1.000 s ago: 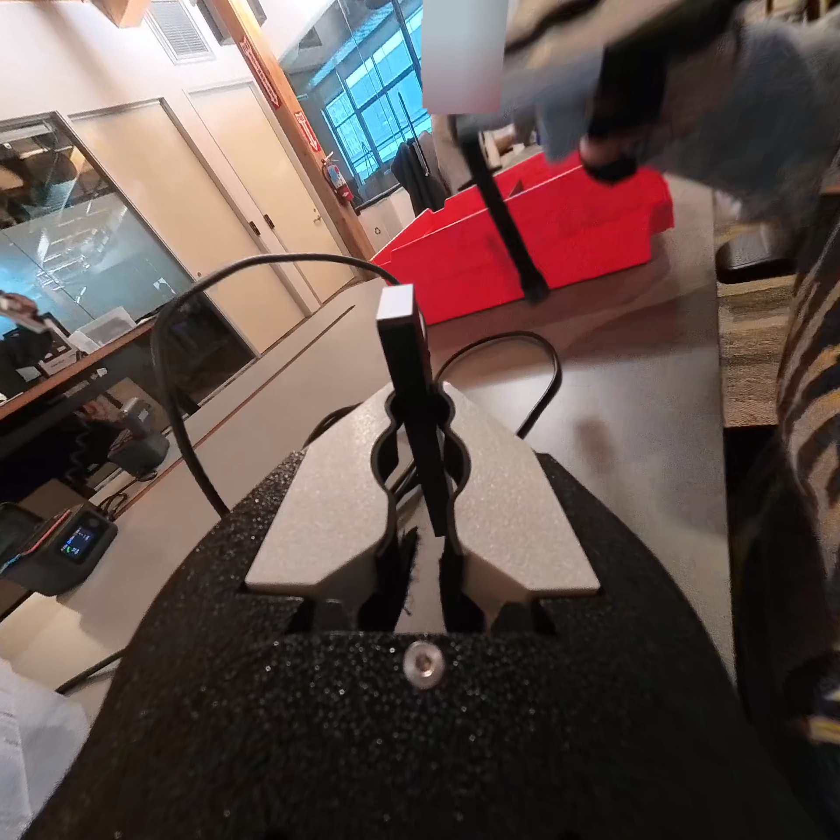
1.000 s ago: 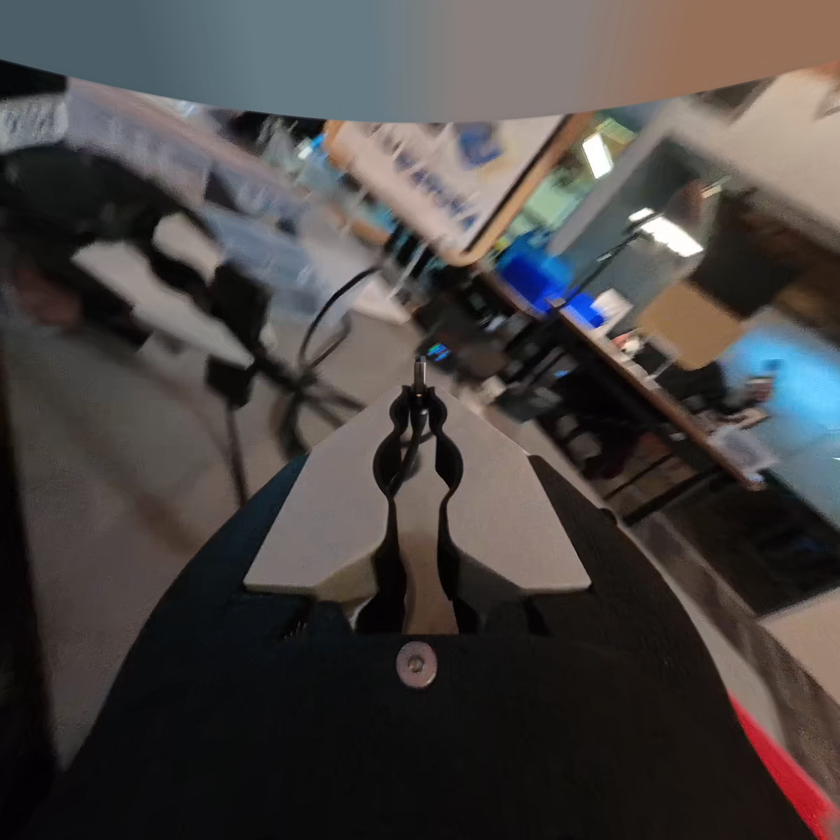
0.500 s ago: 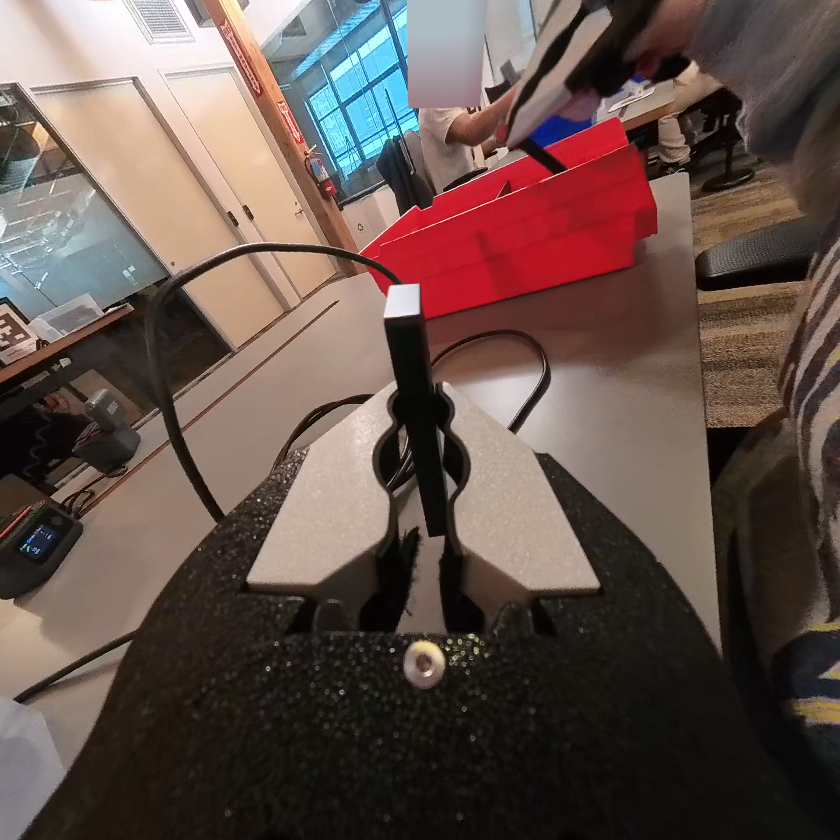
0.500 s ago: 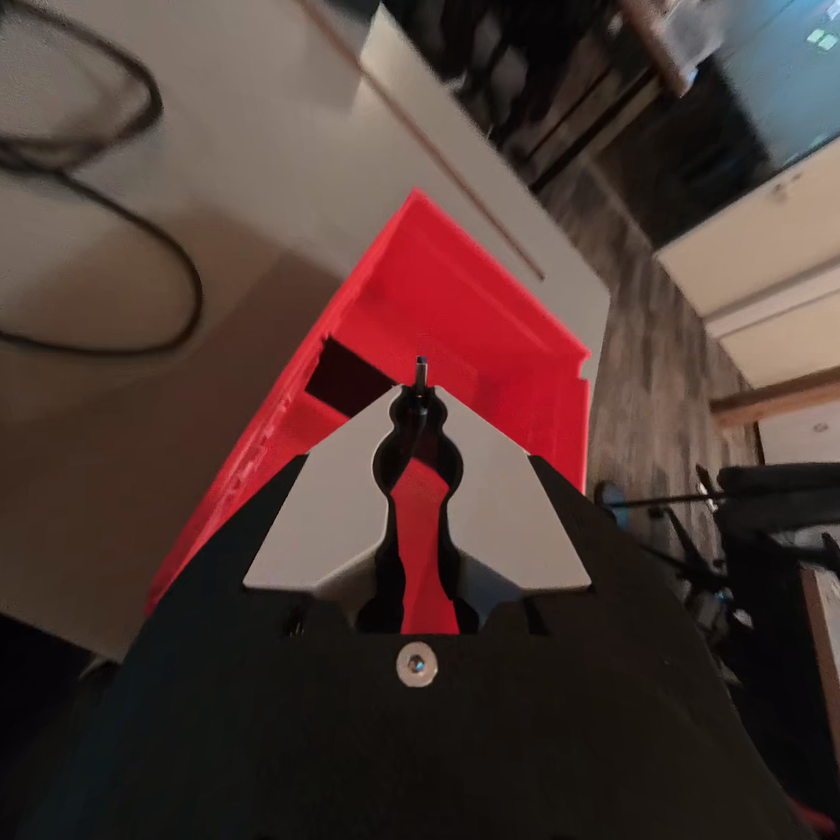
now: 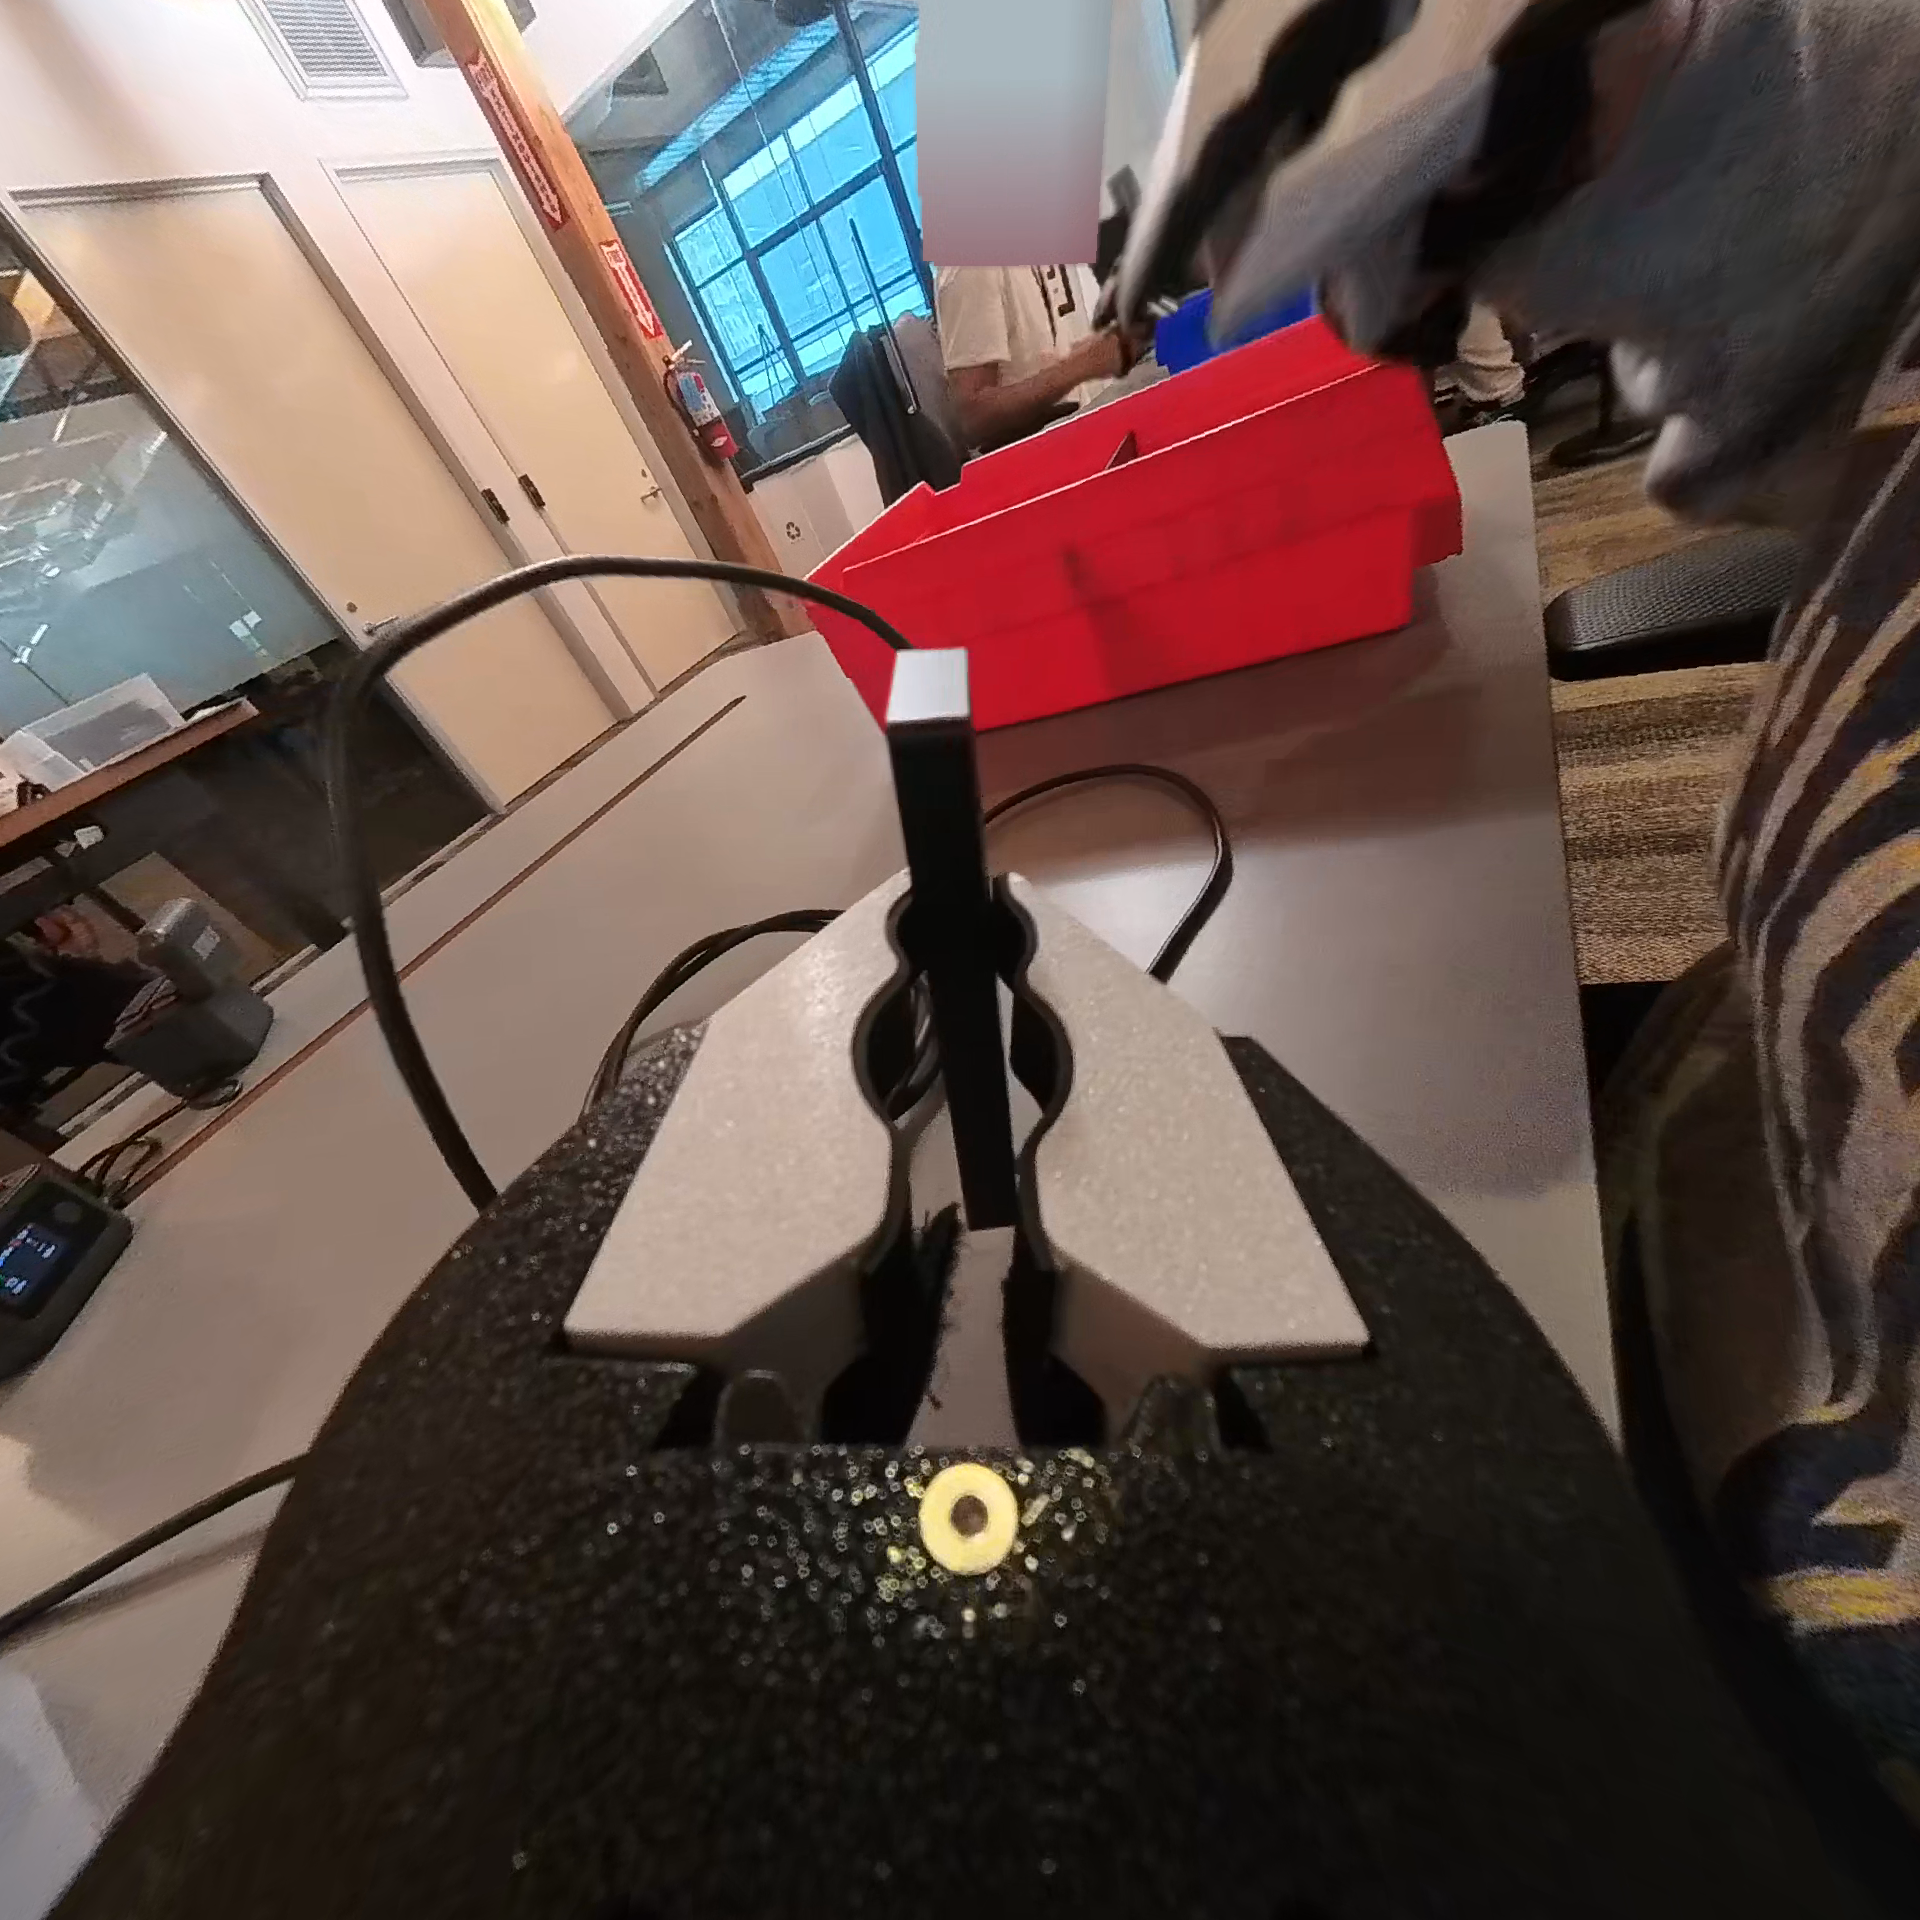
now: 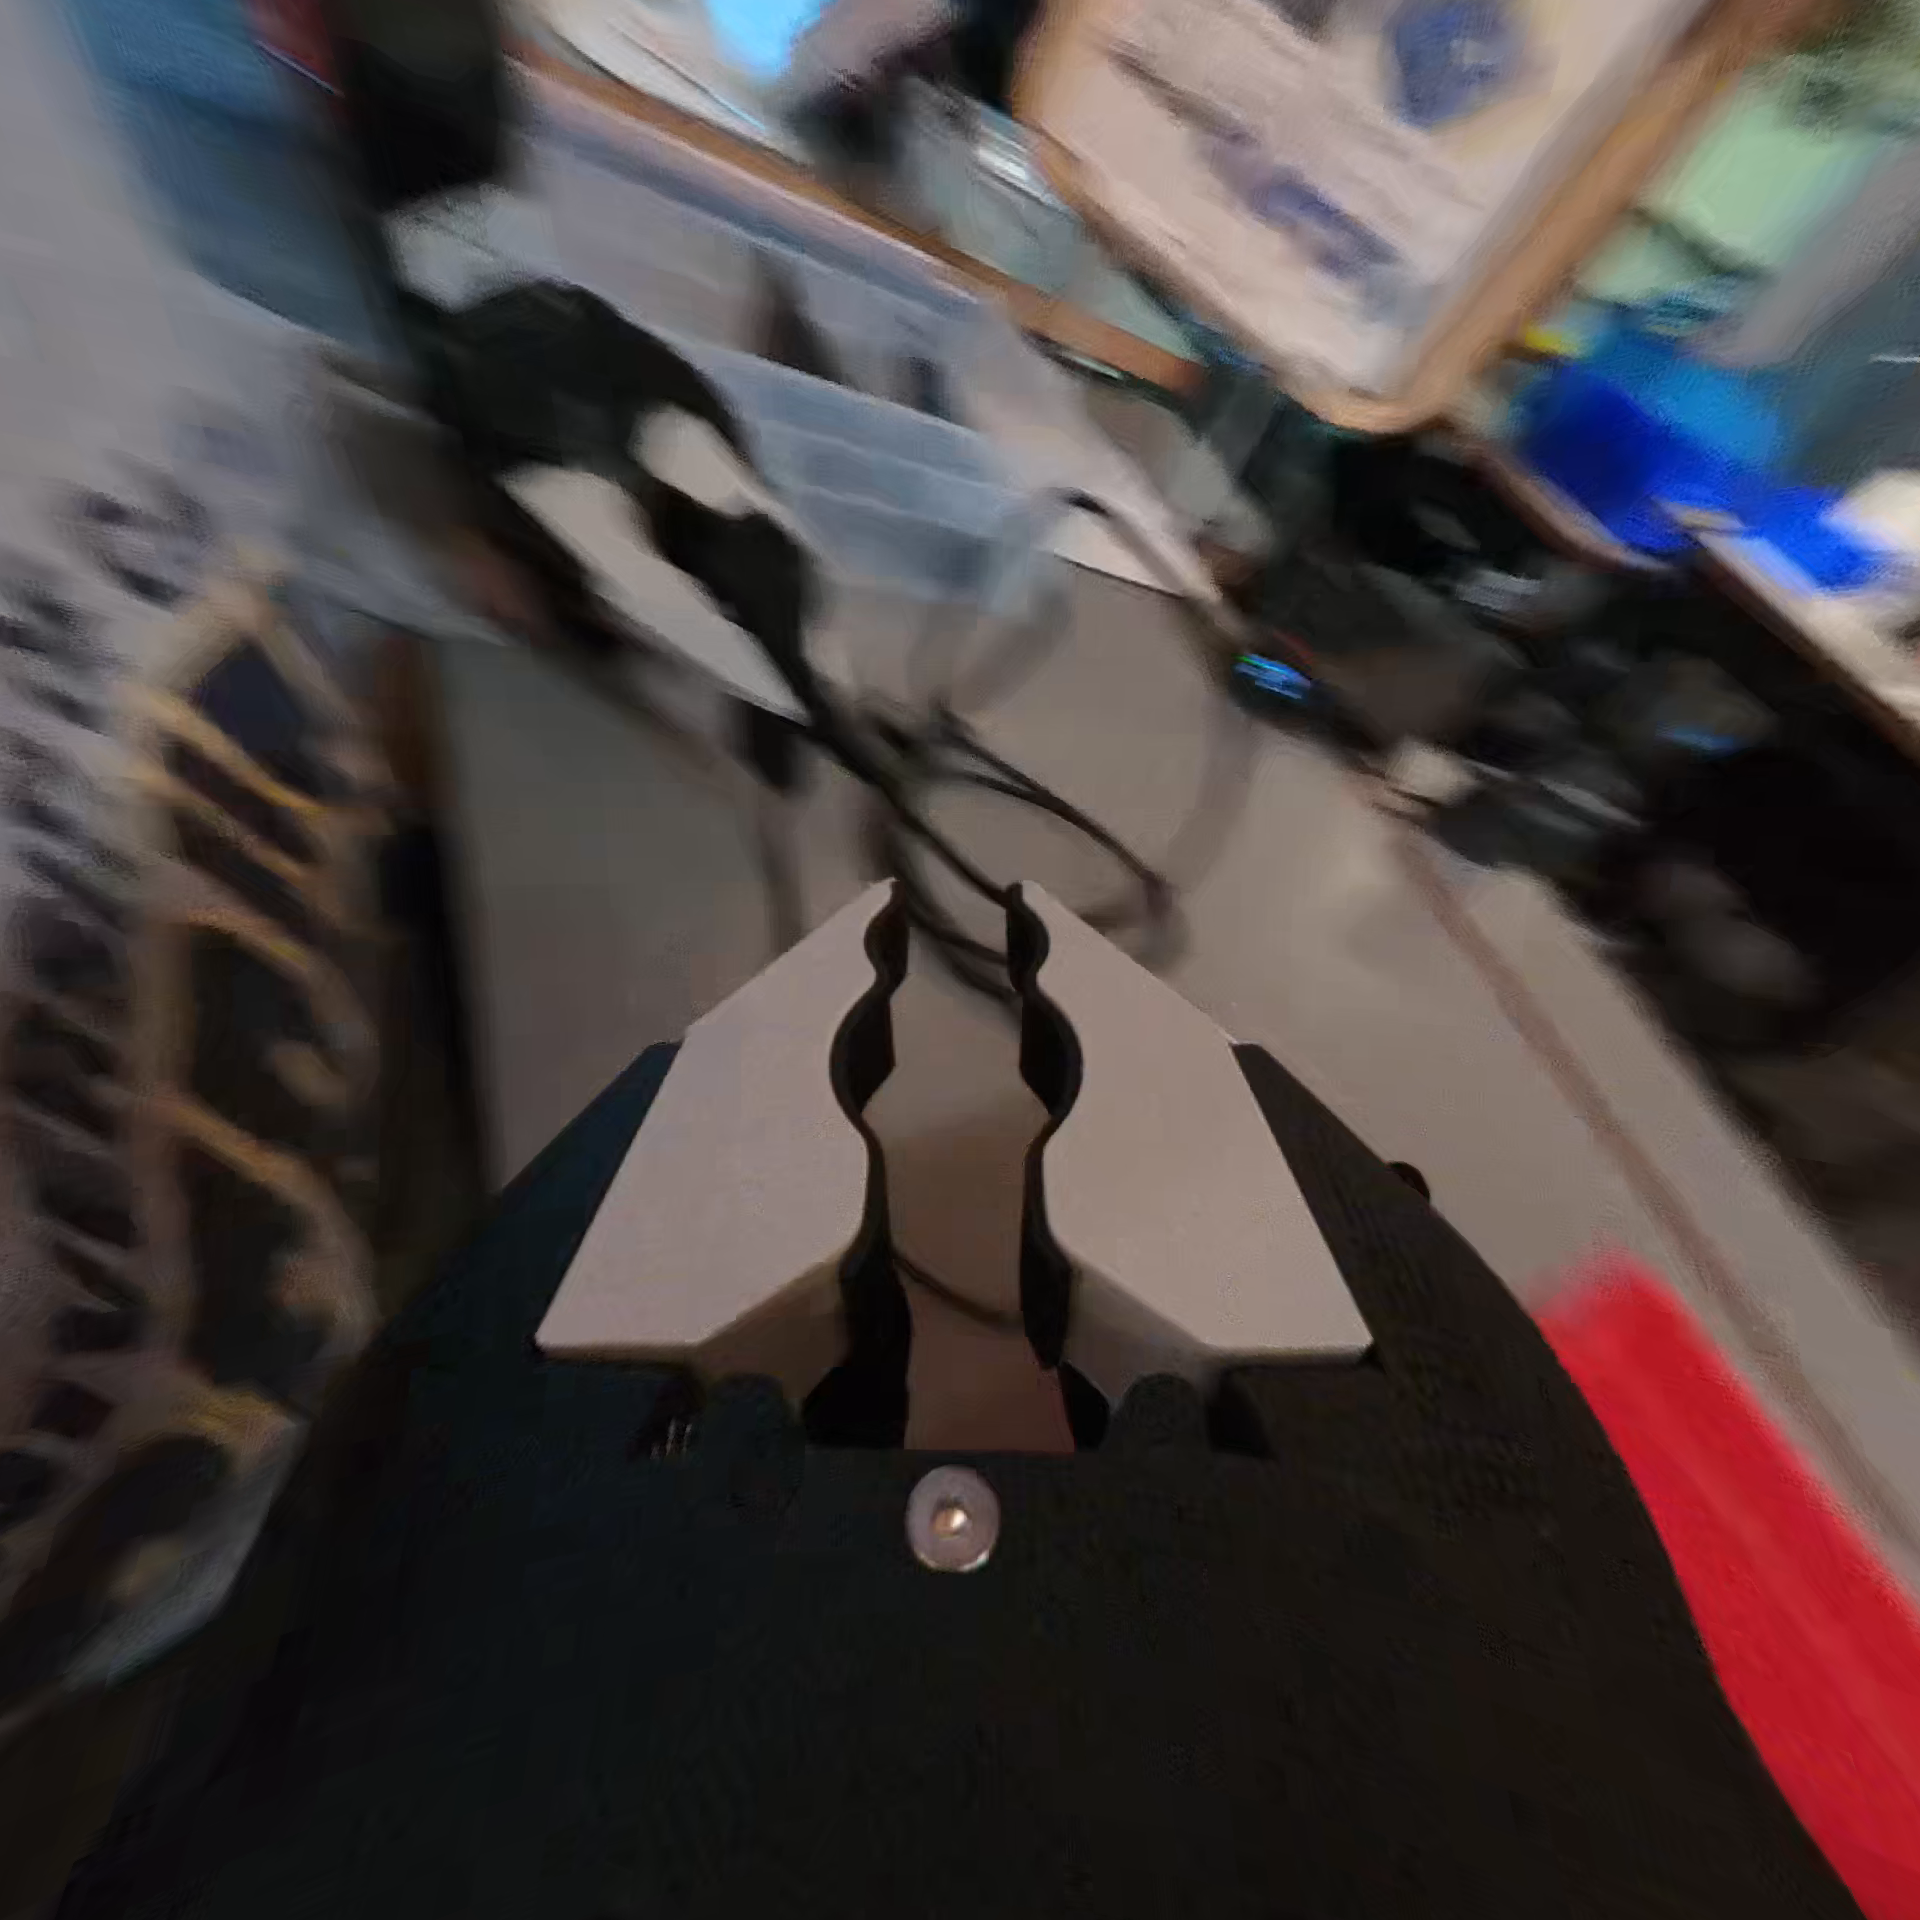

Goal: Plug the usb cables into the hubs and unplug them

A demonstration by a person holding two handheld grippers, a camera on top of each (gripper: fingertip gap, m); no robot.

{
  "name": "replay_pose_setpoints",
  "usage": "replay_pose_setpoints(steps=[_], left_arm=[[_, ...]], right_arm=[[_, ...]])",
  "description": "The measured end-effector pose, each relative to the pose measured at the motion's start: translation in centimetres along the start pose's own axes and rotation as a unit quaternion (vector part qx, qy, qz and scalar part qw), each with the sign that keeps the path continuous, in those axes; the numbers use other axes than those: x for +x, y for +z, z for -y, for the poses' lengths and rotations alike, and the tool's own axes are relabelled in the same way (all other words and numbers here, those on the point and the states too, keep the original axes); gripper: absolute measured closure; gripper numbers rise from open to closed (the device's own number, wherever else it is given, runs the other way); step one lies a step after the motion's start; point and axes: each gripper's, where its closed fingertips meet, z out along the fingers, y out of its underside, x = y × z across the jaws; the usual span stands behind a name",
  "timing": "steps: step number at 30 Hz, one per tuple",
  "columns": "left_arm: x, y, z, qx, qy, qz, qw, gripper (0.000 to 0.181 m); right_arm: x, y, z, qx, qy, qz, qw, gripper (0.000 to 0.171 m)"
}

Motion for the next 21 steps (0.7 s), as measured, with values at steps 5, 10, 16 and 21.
replay_pose_setpoints(steps=[5, 10, 16, 21], left_arm=[[0.3, 0.0, 0.0, 0.001, 0.004, -0.008, 1.000, 0.172], [1.0, -0.1, 0.6, 0.023, -0.002, -0.034, 0.999, 0.172], [1.6, 0.2, 0.2, 0.004, 0.036, -0.035, 0.999, 0.172], [4.1, 0.8, -0.5, -0.027, 0.142, -0.059, 0.988, 0.173]], right_arm=[[-7.4, 7.3, -2.2, 0.018, 0.150, 0.202, 0.968, 0.133], [-6.8, 10.0, -3.7, 0.002, 0.175, 0.160, 0.971, 0.127], [-4.6, 8.6, -1.6, 0.072, -0.008, 0.032, 0.997, 0.143], [-5.3, 9.4, -2.7, 0.035, -0.137, -0.003, 0.990, 0.119]])
